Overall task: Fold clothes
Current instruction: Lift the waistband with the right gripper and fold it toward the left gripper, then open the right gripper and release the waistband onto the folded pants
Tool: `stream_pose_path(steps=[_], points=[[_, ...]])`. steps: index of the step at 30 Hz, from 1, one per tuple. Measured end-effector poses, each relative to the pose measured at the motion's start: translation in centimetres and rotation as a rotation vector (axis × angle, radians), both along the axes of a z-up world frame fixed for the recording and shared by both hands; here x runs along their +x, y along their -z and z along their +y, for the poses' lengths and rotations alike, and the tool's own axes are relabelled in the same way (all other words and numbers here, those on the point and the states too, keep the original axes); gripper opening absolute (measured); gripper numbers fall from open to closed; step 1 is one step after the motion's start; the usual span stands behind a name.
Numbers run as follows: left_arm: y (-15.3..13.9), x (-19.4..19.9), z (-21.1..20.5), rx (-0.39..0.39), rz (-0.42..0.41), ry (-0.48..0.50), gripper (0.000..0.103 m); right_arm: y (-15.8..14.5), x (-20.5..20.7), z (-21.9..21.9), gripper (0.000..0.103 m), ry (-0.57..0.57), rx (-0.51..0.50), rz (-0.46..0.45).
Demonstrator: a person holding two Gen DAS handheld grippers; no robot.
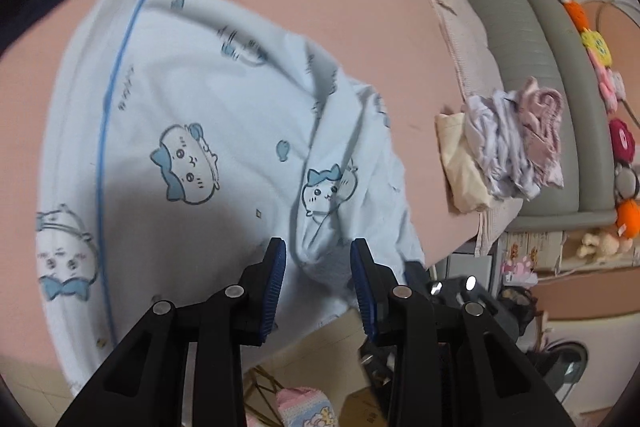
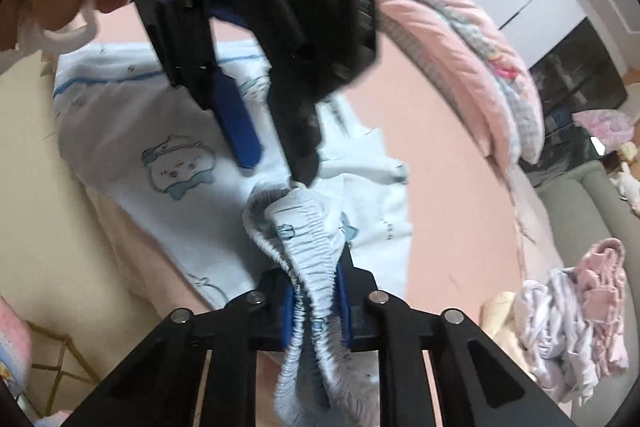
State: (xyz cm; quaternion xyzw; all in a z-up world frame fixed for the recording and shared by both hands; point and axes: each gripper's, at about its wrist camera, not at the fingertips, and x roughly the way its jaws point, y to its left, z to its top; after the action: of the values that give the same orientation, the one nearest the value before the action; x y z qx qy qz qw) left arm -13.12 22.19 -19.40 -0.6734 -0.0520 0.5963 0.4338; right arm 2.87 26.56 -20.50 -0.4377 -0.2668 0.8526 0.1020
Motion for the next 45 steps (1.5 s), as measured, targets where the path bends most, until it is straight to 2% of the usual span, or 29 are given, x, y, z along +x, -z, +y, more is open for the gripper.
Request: stream_pose_path(steps=[7,12,14,17,20,22,26,28,29,30,32,34,36,40,43,45], points=[[-3.8,0.5,-1.6,-0.018,0.192,0.0,0.031,-4.6,0.8,4.5,0.012,0.208,-0.16,0.131],[-4.0,0.6,-2.5,-0.057,0.269,-0.026,0.031,-5.2,2.0,7.3,0.012,0.329,-0.218,0.144],[-3.6,0.5,-2.9,-0.074,0.276,-0.05,0.031,-5.2,2.8,8.0,0.012,0.379,-0.234,0.151],[-2.7,-0.5,-4.5,-0.089,0.243,-0.074,0.031,-4.5,2.9,11.1,0.012,0.457,-0.28,0.154],[-2.5,0.0,-5.2,-0.106,0.252,-0.067,0.031,-3.9,3.0,12.7,0.012,0.516,-0.336,0.149],[-2.5,0.2,-5.3,-0.114,0.256,-0.06,0.031,-3.1,2.7,13.3,0.012,0.525,-0.331,0.128],[-2.5,0.5,-5.7,-0.123,0.25,-0.053,0.031,-2.5,2.7,14.1,0.026,0.564,-0.319,0.117],[-2.3,0.2,-6.2,-0.124,0.242,-0.057,0.031,-3.1,3.2,14.6,0.036,0.587,-0.306,0.142],[-2.3,0.2,-6.3,-0.124,0.239,-0.058,0.031,-3.6,3.4,14.9,0.045,0.595,-0.309,0.154],[-2.3,0.1,-6.3,-0.124,0.239,-0.059,0.031,-4.0,3.8,15.1,0.049,0.591,-0.334,0.166],[-2.2,-0.1,-6.3,-0.124,0.239,-0.061,0.031,-5.0,4.5,15.5,0.05,0.582,-0.367,0.196],[-2.2,-0.1,-6.4,-0.126,0.237,-0.057,0.031,-5.7,5.0,15.7,0.05,0.602,-0.335,0.203],[-2.3,0.1,-6.5,-0.129,0.25,-0.049,0.031,-5.8,5.4,15.8,0.05,0.59,-0.355,0.196],[-3.0,1.4,-6.9,-0.161,0.355,-0.004,0.031,-5.5,6.6,15.9,0.05,0.584,-0.413,0.168],[-3.5,2.4,-7.4,-0.174,0.428,0.025,0.031,-5.5,7.2,15.5,0.05,0.569,-0.422,0.174],[-3.7,3.0,-8.0,-0.17,0.454,0.015,0.031,-5.7,7.3,15.2,0.054,0.56,-0.417,0.172]])
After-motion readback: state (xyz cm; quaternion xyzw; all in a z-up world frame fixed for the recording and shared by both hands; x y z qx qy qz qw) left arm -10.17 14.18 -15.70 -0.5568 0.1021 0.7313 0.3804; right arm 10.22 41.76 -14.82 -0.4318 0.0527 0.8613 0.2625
